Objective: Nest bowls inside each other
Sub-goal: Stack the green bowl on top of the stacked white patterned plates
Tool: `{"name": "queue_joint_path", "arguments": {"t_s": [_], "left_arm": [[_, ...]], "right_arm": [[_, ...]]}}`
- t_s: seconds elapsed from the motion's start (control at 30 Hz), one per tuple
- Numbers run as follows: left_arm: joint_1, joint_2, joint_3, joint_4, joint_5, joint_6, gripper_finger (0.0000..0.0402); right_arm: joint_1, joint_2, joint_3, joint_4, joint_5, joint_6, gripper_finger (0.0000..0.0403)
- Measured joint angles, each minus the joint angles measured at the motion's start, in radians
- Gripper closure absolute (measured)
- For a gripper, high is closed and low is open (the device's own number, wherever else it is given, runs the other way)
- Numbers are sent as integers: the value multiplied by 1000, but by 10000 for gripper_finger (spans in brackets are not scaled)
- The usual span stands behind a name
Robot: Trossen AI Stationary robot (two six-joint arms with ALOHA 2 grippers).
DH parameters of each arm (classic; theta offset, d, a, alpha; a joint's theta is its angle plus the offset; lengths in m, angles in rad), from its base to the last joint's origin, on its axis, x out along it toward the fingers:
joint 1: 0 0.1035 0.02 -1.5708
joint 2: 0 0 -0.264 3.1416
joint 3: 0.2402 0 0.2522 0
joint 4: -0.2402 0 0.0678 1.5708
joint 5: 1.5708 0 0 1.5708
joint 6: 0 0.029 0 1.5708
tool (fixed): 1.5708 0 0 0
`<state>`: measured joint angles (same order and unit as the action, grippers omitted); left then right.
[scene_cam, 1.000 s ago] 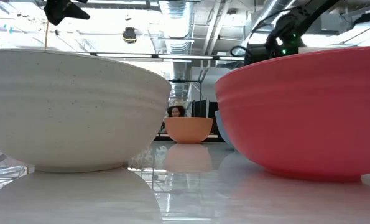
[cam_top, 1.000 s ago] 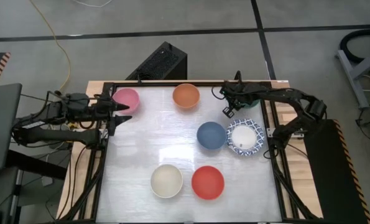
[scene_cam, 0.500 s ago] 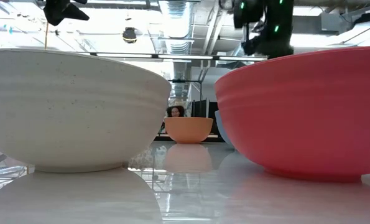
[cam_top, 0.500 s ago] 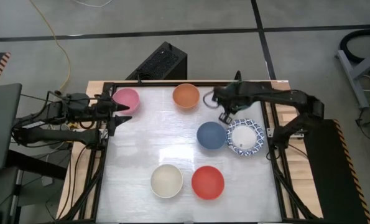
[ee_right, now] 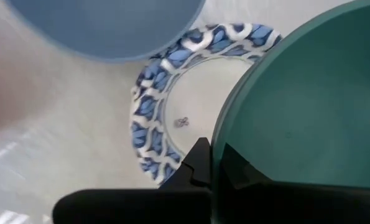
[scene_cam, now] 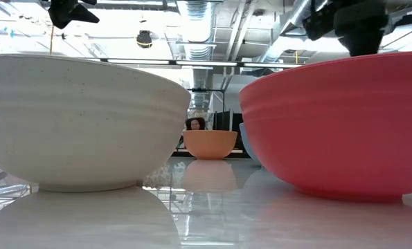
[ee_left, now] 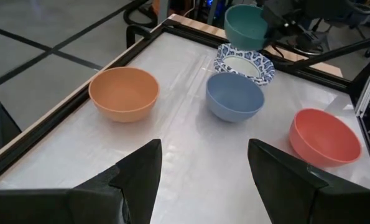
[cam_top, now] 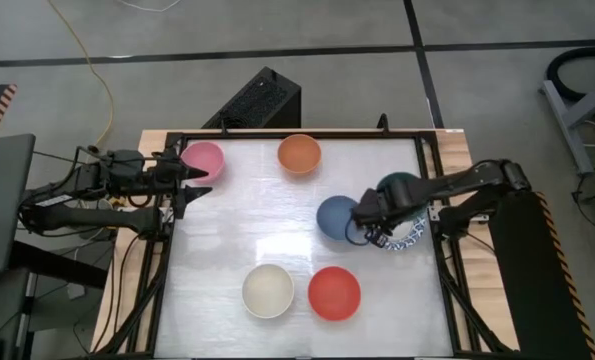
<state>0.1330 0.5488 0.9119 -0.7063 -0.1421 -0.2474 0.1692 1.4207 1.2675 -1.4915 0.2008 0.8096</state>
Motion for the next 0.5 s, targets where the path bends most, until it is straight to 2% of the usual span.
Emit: {"name": "queue_joint_path", "arguments": {"t_s": [0.2, 0.5], "left_arm": [[0, 0, 0, -1, 0, 0, 174], [0, 0, 0, 0, 0, 0, 174]], "right_arm": [[67, -55, -93, 146, 0, 79, 394], [42, -70, -211, 243, -46, 79, 394]]}}
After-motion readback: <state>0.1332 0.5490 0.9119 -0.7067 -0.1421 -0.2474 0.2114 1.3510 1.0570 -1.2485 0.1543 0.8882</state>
